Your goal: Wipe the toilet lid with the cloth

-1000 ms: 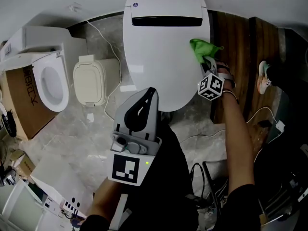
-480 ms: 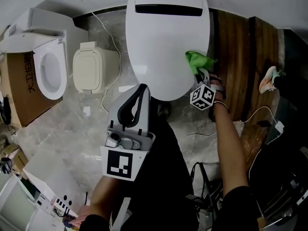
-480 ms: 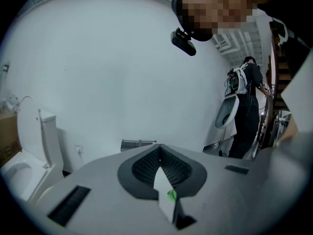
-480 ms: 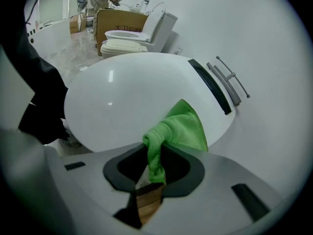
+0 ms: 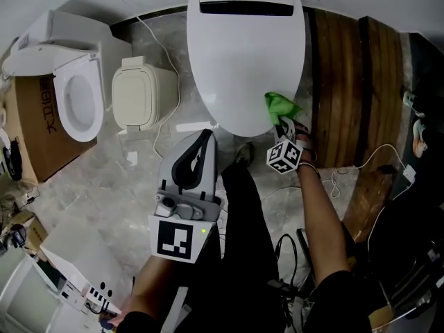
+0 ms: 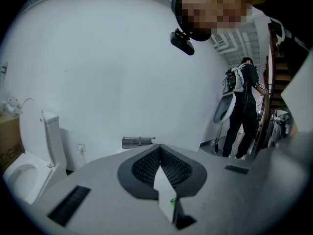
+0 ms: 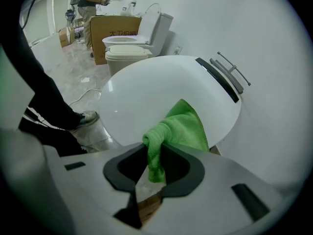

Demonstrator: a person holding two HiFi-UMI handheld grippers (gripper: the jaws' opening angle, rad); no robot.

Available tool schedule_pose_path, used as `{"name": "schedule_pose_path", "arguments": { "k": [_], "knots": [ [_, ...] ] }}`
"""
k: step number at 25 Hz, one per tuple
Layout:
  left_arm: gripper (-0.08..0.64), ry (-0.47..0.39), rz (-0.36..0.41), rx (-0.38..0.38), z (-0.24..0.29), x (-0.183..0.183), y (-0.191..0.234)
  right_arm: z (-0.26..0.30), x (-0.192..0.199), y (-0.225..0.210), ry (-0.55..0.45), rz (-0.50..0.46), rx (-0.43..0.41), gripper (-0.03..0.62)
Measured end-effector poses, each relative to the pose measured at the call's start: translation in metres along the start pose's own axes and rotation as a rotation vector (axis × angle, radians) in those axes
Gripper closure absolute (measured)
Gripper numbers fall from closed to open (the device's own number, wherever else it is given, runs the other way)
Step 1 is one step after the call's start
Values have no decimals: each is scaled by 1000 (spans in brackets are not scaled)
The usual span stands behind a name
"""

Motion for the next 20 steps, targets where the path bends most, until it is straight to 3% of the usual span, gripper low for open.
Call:
{"name": "schedule_pose_path", "arguments": {
  "k": [20],
  "knots": [
    [551, 43, -35, 93, -37, 24, 51, -9, -65, 106, 4, 509, -21, 503]
  ]
}}
Point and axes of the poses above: the fingertips, and each gripper's own axes: z forward along the fingers, y to its left, x out of its underside, the point moved 1 cm from there along -z, backward along the fingers, and after that the axes turned 3 degrees about -z, right-handed, at the moved point
